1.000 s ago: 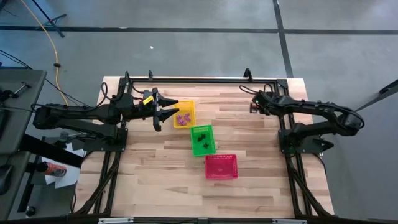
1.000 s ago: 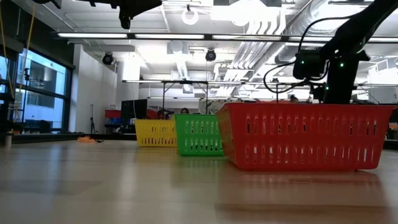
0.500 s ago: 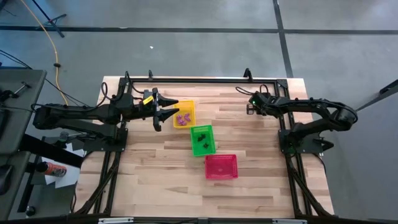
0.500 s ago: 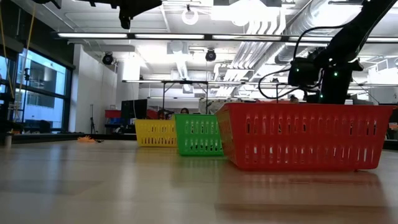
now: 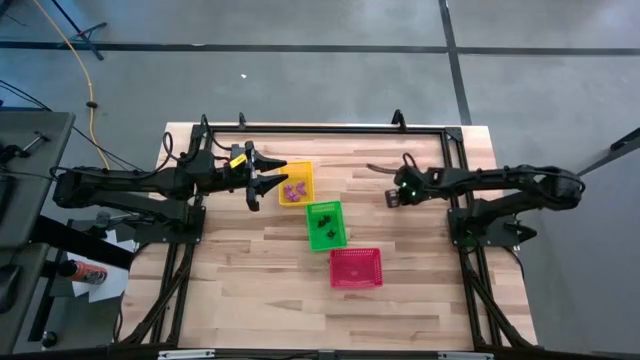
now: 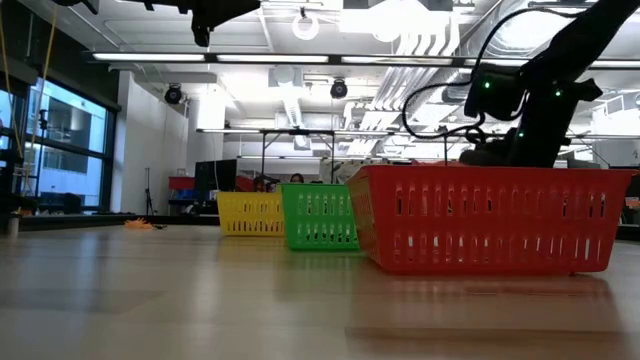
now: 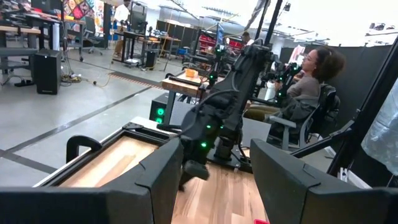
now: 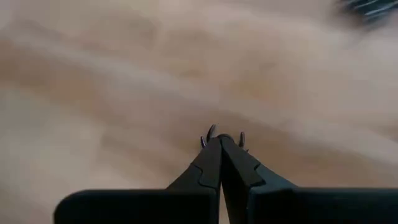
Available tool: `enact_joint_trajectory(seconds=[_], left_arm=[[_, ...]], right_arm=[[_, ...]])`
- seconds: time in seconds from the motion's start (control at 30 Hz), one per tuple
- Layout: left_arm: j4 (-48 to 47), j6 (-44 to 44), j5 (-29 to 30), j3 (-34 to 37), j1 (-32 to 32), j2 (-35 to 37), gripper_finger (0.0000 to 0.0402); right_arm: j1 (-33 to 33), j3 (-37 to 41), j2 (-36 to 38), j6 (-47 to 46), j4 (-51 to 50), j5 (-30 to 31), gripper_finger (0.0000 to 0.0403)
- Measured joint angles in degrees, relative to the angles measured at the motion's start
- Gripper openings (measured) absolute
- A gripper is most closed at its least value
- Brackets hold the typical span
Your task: Sort Halloween decoration
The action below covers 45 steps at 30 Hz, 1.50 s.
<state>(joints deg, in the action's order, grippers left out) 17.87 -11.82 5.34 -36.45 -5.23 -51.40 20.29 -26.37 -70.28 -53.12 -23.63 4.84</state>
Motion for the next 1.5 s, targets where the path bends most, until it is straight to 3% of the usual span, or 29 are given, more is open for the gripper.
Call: enact_joint_trajectory(seconds=[0.3,0.53,0.8,0.97,1.1,1.27,1.5], left_arm=[[0.02,-0.02,0.00,0.00,0.00,-0.01,0.0180],[0.02,-0.08,-0.02,0.00,0.00,0.00,0.0179],[0.00,-0.06,-0.02,0.00,0.00,-0.02,0.0179],[0.00,-0.38,-0.02,0.00,0.02,-0.02,0.0179],[-0.02,-1.61,-0.06,0.00,0.02,0.00,0.0179],[-0.02,-1.59,-0.06,0.00,0.02,-0.01,0.0179],[-0.01,-1.59,-0.07,0.00,0.01,0.00,0.0179]], right_arm=[[-6.96,-0.25,0.97,-3.48,2.87,-2.49,0.0000],[-7.23,-4.94,5.48,-2.83,1.62,-1.32,0.0000],[-4.66,-9.21,6.19,5.52,-3.93,-6.03,0.0005],[-1.67,-9.41,6.19,3.92,-13.83,-6.46,0.0060],[-0.27,-5.98,6.18,1.25,-14.88,-10.86,0.0125],[0.75,-2.76,6.16,-8.46,-12.86,-11.47,0.0192],[0.74,-1.59,5.64,-17.70,-9.10,-10.77,0.0211]])
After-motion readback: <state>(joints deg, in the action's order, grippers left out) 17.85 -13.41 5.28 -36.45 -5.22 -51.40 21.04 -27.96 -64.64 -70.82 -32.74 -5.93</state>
